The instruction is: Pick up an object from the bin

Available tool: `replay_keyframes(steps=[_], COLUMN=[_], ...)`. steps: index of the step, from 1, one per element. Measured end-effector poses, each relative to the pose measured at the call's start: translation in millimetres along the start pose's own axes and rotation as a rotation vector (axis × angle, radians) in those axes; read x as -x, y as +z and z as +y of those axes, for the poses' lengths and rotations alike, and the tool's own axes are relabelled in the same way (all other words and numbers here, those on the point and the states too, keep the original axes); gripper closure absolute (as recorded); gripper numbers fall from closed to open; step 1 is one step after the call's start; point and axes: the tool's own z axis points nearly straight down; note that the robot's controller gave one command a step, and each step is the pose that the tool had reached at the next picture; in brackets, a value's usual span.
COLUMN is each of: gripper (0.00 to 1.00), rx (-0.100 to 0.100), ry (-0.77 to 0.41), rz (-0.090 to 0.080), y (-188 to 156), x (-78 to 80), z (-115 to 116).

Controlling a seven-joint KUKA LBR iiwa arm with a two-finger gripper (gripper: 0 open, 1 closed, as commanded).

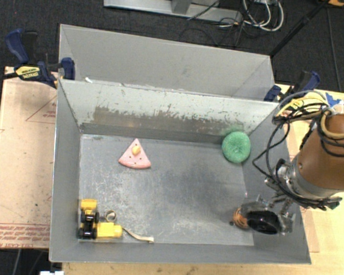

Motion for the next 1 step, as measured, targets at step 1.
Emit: replay_keyframes(steps=[1], gripper=[1.0], rx=[-0.007], ry=[-0.05], rz=[-0.001], y=[-20.2], x=[3.5], z=[-4.1])
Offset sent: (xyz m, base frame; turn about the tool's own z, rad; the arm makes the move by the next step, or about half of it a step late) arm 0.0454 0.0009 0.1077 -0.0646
